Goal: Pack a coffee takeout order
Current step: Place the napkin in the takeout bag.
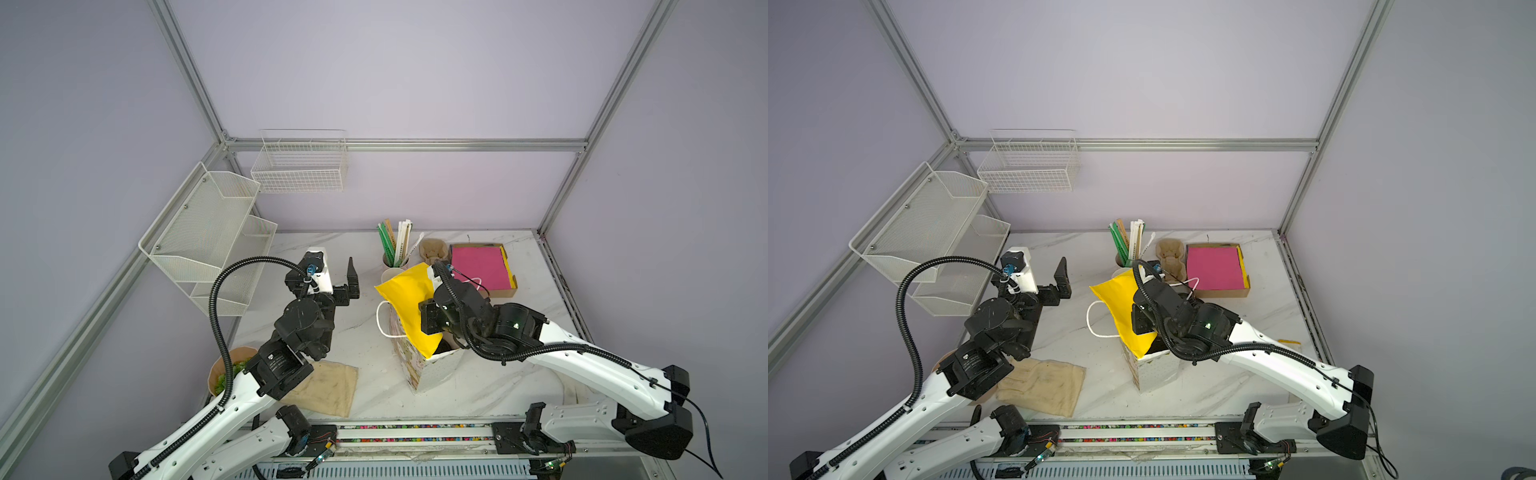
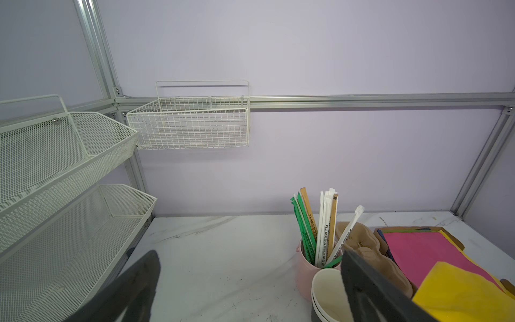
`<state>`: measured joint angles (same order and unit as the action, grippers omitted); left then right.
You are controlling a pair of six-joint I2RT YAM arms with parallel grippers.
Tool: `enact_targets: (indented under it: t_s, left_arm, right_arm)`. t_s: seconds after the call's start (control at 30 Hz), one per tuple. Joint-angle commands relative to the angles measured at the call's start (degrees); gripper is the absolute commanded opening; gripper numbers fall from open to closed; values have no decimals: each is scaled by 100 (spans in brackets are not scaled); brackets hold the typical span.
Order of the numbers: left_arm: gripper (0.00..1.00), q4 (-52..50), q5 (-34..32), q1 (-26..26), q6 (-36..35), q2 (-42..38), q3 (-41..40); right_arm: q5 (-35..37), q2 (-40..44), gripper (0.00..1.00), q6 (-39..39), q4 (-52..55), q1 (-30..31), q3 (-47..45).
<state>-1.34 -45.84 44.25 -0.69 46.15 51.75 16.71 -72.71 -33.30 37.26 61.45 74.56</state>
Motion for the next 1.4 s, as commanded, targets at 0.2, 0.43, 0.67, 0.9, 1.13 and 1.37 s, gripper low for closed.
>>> enact_targets:
  t_s: [0.2, 0.43, 0.67, 0.9, 1.13, 1.37]
  left_arm:
    - [100, 40, 609, -39, 20, 77, -77]
    - [100, -526, 1289, -44, 269, 189, 308]
    - [100, -2272, 1935, -55, 1747, 397, 1638]
    - [100, -4123, 2115, -70, 2658, 1158, 3466]
    - [100, -4608, 2348, -253, 3037, 1422, 3884]
    - [100, -4561, 2421, -337, 3022, 1405, 3824]
  right_arm:
    - [-94, -325, 0, -448, 493, 42, -214]
    - [-194, -569, 0, -484, 613, 45, -87]
    - [-477, -846, 0, -500, 559, 42, 27]
    - [-504, -1091, 0, -664, 774, 47, 120]
    - [-591, -1149, 0, -637, 749, 40, 86]
    - [-743, -1358, 0, -573, 797, 34, 89]
